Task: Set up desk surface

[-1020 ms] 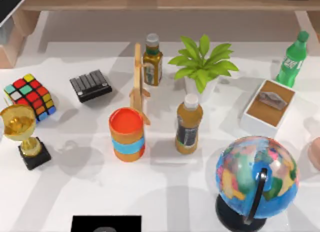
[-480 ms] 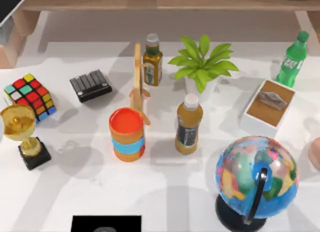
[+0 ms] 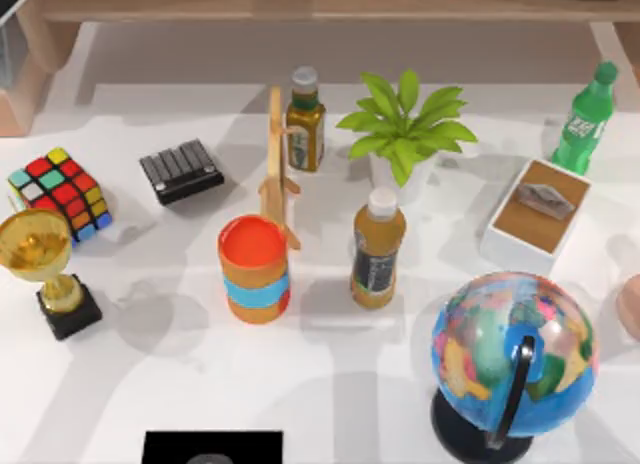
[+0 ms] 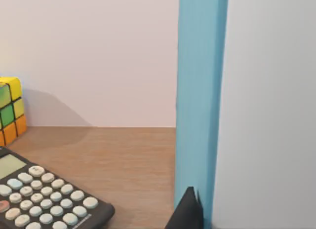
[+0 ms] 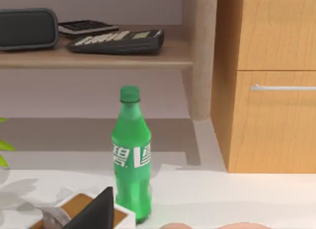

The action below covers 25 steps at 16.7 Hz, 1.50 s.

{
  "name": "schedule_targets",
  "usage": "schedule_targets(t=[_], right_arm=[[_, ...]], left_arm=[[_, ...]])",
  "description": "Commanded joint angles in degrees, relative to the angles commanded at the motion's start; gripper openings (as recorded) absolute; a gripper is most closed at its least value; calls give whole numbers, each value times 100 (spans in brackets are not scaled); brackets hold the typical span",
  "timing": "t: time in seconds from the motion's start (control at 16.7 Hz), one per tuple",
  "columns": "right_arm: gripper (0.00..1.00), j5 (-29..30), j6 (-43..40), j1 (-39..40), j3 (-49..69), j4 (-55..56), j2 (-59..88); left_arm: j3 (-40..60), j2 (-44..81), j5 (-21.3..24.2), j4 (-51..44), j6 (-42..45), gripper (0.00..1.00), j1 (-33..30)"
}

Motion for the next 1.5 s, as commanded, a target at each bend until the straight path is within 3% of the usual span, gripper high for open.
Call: schedule_targets(t=[0.48,0.72,1.08,1.5], right_arm=[[100,0,0,0,0,0,0],[100,0,0,0,0,0,0],[100,0,0,0,0,0,0],[100,0,0,0,0,0,0]], left_arm=[[-393,-360,-126,48,16,0,-99],[-416,-646,45,373,301,0,343],[-1153,-1209,656,1337,1675,0,2342],[-3340,-1201,1843,2429,4263,0,5219]])
